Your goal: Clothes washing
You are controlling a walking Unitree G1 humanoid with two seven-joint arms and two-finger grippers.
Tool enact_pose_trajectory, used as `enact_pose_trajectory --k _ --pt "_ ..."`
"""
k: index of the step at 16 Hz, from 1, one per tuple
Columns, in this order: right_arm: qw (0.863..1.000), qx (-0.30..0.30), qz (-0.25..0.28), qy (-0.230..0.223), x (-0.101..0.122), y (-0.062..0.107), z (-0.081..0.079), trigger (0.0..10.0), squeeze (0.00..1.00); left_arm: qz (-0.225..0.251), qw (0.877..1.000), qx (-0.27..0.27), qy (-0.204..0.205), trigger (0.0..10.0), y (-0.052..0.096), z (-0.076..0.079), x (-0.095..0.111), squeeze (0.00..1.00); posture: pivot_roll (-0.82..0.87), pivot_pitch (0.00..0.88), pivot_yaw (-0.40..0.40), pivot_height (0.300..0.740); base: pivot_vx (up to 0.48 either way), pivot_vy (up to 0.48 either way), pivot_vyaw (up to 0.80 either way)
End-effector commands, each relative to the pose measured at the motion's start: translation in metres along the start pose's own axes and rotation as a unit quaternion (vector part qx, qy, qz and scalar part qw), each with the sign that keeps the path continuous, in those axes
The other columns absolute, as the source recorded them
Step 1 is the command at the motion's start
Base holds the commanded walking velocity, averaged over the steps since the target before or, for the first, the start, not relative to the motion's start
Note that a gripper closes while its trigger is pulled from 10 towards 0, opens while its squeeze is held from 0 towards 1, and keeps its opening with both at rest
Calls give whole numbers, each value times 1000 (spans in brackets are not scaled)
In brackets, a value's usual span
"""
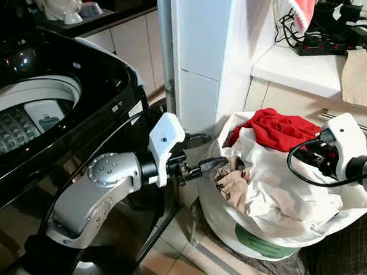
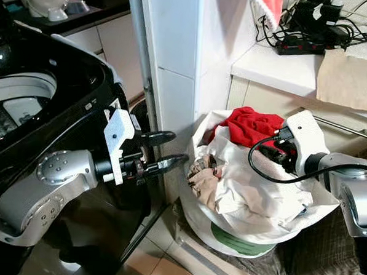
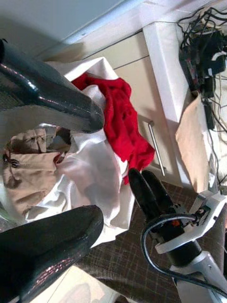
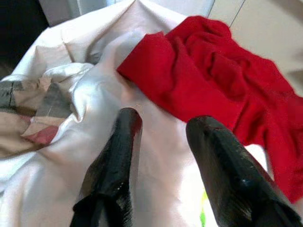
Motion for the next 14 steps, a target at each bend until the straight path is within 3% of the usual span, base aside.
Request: enact_pose_trajectory --k 1,8,9,10,11,12,13,14 --pt "1000 6 -10 -4 -5 0 -2 10000 1000 -9 1000 -5 -3 10000 2 2 -2 0 -90 0 80 740 0 0 0" --pt "998 4 -67 4 -29 -3 0 10000 1000 -16 998 -53 11 10000 4 17 -4 0 -88 0 80 740 0 0 0" --pt "997 -8 -76 8 -36 -5 2 10000 675 -23 997 -73 14 10000 6 23 -5 0 -88 0 82 740 0 0 0" --pt "996 -2 -88 -15 -46 -9 1 10000 0 -31 996 -88 16 10000 7 28 -8 0 -87 0 82 740 0 0 0" --pt "995 -2 -103 -14 -55 -11 1 10000 0 -33 996 -84 14 10000 7 28 -9 0 -85 0 82 740 0 0 0" --pt "993 -7 -114 -13 -62 -12 3 9294 0 -34 996 -81 13 10000 7 27 -9 0 -85 0 82 740 0 0 0" --pt "993 -6 -116 -19 -65 -13 4 6627 0 -35 996 -80 14 10000 7 26 -9 0 -81 0 81 740 0 0 0" --pt "993 -3 -118 -30 -69 -15 3 0 0 -37 996 -80 13 10000 8 26 -9 0 -80 0 82 740 0 0 0"
Point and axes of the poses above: a point about 5 cm out from each wrist's last joint towards the gripper, its own y axis pointing back from the gripper into the wrist, its own x axis along the axis of the wrist's last joint, z = x × y, the point moved 4 cm from there along -y, pointing out of the wrist towards the gripper, and after that the axes turned 11 degrees about -y, right-handed, at the moved point
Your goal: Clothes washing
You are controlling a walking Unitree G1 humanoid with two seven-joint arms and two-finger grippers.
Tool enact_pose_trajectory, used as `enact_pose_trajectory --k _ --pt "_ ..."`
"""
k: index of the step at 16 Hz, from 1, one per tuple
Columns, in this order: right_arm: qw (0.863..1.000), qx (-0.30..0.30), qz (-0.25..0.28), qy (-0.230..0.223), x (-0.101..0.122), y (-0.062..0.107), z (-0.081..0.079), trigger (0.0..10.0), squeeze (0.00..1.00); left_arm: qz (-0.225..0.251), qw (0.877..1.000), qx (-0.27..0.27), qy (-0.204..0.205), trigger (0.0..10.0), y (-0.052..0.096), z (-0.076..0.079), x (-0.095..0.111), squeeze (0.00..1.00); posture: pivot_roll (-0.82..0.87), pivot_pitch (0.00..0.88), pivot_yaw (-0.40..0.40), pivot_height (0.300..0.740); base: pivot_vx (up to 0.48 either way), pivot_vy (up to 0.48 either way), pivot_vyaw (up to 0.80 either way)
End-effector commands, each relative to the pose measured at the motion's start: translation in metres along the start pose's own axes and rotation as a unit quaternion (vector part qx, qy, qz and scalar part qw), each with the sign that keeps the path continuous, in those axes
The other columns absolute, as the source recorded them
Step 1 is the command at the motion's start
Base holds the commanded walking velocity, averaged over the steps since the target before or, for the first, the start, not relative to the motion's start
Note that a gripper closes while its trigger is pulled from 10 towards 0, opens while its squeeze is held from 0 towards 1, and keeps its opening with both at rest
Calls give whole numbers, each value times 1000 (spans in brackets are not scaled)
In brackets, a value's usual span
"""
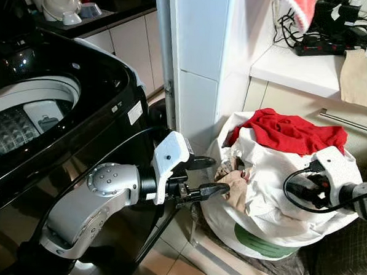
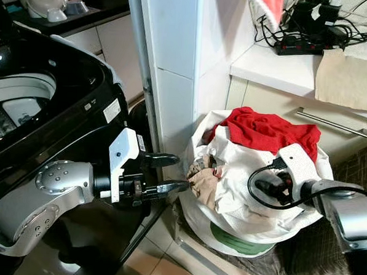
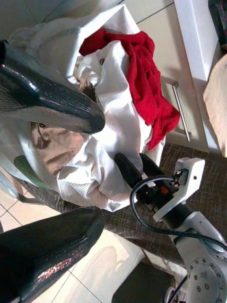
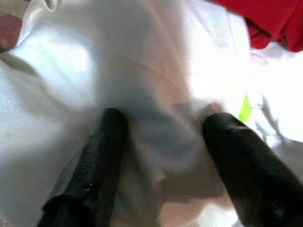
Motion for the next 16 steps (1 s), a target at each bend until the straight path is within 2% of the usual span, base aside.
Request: enact_pose_trajectory --k 1,7,13,15,16 --pt "1000 5 -8 -7 -5 -3 -1 0 0 -6 1000 -1 -5 10000 2 1 1 0 -80 0 82 740 0 0 0" --pt "1000 11 -1 -18 -4 -2 0 0 0 -8 1000 -1 -7 10000 3 -1 1 0 -80 0 84 740 0 0 0" --pt "999 37 5 -15 -1 1 -7 0 0 -9 1000 -1 -7 10000 3 -1 1 0 -79 0 84 740 0 0 0" --pt "996 60 49 -38 17 9 -10 0 0 -3 1000 14 -12 10000 4 -6 4 0 -76 0 84 740 0 0 0" --pt "993 70 81 -42 32 18 -9 0 0 5 999 30 -18 10000 4 -11 7 0 -78 0 86 740 0 0 0"
Point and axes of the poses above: a point about 5 cm out from each wrist's last joint towards the gripper, its own y axis pointing back from the gripper into the wrist, its own x axis along the axis of the wrist's last joint, z = x × y, the point moved 4 cm from there along -y, pointing out of the wrist towards the gripper, and after that the axes turned 11 degrees about -y, right-handed, at the moved point
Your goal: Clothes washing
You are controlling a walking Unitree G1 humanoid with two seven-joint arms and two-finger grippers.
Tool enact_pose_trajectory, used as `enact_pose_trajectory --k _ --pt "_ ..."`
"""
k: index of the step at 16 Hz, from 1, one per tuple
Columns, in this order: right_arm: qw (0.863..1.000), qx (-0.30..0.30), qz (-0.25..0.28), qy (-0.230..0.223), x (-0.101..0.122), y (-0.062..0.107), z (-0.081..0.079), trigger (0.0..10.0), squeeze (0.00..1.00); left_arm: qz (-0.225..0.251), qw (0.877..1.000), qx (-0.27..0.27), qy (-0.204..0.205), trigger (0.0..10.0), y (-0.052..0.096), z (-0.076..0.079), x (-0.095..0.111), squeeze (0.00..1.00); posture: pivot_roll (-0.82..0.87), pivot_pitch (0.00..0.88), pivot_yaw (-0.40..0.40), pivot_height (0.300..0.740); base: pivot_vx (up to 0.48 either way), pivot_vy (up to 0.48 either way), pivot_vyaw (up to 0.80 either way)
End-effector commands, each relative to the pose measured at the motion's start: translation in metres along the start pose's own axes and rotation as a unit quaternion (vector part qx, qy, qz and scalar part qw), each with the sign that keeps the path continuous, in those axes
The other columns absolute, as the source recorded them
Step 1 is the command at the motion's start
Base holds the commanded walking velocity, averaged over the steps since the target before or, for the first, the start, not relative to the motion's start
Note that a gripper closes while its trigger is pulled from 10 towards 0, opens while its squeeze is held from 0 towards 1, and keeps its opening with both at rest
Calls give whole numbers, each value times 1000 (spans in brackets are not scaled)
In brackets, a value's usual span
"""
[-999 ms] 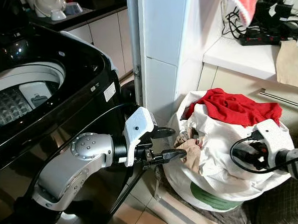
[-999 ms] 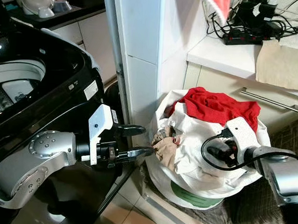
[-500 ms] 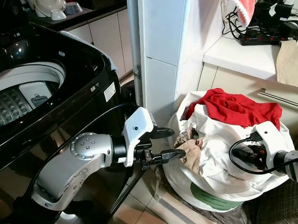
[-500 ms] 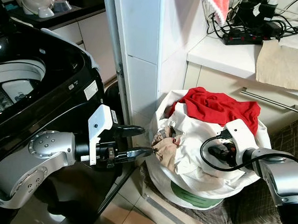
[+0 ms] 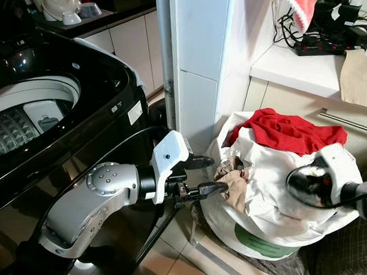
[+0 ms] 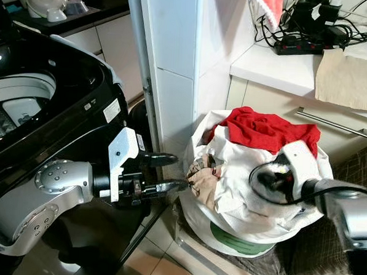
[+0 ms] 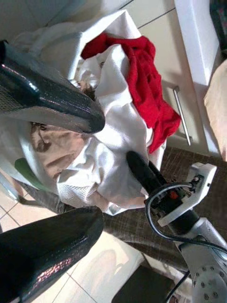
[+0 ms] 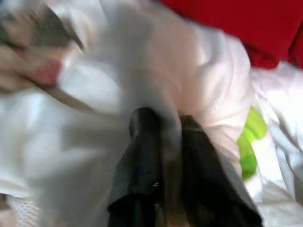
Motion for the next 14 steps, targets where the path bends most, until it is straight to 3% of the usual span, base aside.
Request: enact_pose_trajectory --k 1,2,4,6,7,9,11,14 --pt "998 25 54 2 28 11 -7 0 0 9 999 29 -21 10000 3 -11 8 0 -79 0 87 740 0 0 0" --pt "997 34 76 7 39 17 -10 0 0 15 999 39 -25 10000 2 -15 10 0 -81 0 89 740 0 0 0" --pt "976 130 173 14 89 41 -48 0 0 48 994 93 -43 10000 0 -32 24 0 -90 0 93 740 0 0 0" --pt "939 215 268 9 133 68 -80 0 0 98 983 143 -58 10000 -5 -50 46 0 -91 0 92 740 0 0 0" --pt "920 251 302 6 150 80 -91 0 0 119 981 144 -56 10000 -9 -53 56 1000 -92 0 87 740 0 0 0" --pt "881 314 354 -9 176 98 -114 0 0 144 980 124 -53 10000 -21 -48 67 1000 -92 0 87 740 0 0 0" --pt "852 366 373 -30 187 105 -135 0 0 169 978 112 -40 10000 -34 -42 73 1000 -101 0 83 740 0 0 0" --pt "860 374 347 -26 181 98 -148 0 0 208 970 122 -20 10000 -39 -43 84 1000 -97 0 76 740 0 0 0"
Point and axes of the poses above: a point about 5 cm out from each wrist's last joint towards the gripper, its own y axis pointing back from the gripper into the wrist, its own x axis along the axis of the wrist's last joint, z = x × y, the point moved 4 cm from there along -y, pointing out of the wrist towards the gripper, and after that the axes turned 11 degrees about -y, right-handed, at the moved point
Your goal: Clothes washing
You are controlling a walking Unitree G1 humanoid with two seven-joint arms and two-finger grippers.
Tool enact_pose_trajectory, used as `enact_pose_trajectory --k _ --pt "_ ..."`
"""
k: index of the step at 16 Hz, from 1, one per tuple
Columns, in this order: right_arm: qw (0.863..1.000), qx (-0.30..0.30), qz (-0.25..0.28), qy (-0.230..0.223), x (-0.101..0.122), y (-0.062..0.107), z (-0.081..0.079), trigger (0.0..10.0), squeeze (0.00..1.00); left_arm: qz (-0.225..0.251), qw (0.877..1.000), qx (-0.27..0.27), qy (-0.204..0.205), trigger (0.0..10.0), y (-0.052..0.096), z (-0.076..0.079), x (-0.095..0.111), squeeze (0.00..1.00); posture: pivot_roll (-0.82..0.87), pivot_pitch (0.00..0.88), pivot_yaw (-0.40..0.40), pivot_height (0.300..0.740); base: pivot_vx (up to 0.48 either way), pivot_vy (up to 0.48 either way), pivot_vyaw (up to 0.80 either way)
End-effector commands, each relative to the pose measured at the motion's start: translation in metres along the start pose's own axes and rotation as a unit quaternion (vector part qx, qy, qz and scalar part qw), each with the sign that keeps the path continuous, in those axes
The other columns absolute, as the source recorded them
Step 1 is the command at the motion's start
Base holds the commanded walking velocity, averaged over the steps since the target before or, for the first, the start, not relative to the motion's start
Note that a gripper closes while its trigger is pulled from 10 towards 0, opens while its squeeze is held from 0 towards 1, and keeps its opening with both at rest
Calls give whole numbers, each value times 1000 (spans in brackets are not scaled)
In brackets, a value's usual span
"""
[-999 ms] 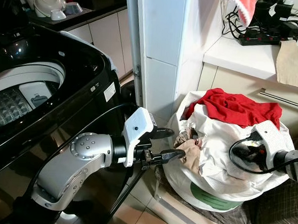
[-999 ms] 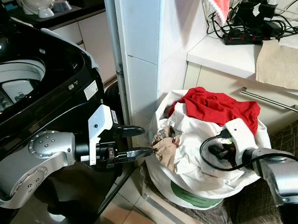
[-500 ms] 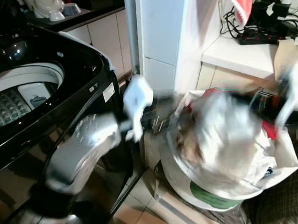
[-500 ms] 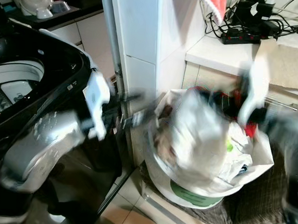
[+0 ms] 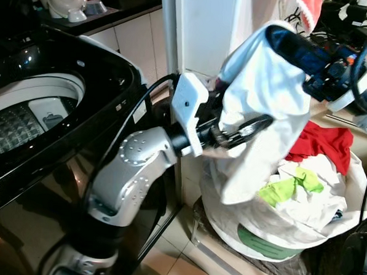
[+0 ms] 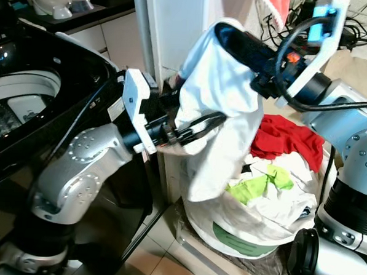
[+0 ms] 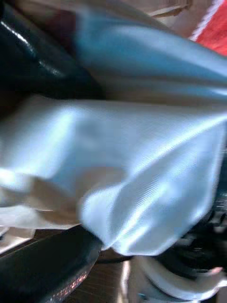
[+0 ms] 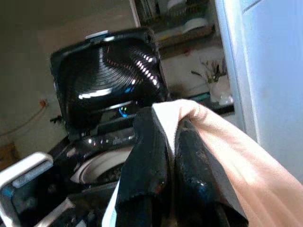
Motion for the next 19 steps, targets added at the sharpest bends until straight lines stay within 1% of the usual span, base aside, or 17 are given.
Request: enact_pose_trajectory --k 1,2,3,4,5,7,10,14,19 --pt "1000 20 -10 3 -3 -4 -10 0 0 16 1000 12 -6 10000 -2 -6 7 502 -96 0 75 740 0 0 0" --pt "1000 17 -14 -4 -7 -4 -10 0 0 21 1000 19 -8 10000 -3 -8 8 59 -96 0 75 740 0 0 0" --pt "1000 15 -14 -6 -7 -4 -10 0 0 22 999 23 -6 10000 -3 -9 8 0 -96 0 77 740 0 0 0" --pt "1000 9 -14 -8 -8 -4 -9 0 0 21 999 34 -3 0 -3 -13 6 0 -96 0 77 740 0 0 0" --pt "1000 5 -15 -8 -8 -3 -9 0 0 23 999 41 1 0 -1 -16 6 0 -96 0 79 740 0 0 0" --pt "1000 0 -14 -7 -7 -1 -8 0 0 23 998 53 -4 0 1 -22 7 0 -94 0 80 740 0 0 0" --pt "1000 -12 -27 1 -11 -2 -5 0 0 22 998 54 -8 0 2 -24 6 0 -92 0 80 740 0 0 0" --pt "1000 -10 -25 -1 -11 -2 -7 0 0 18 998 60 -10 0 4 -27 4 0 -90 0 78 740 0 0 0" --pt "999 -9 -32 7 -13 -3 -8 0 0 9 998 65 -15 0 6 -30 2 0 -89 0 78 740 0 0 0"
Point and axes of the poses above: a point about 5 cm out from each wrist's last joint towards the gripper, its own y axis pointing back from the gripper into the wrist, its own x axis along the axis of the wrist's last joint, z = x × y, the point moved 4 cm from there along -y, pointing out of the wrist towards the gripper, and after that the axes turned 11 degrees about -y, right-handed, at the moved point
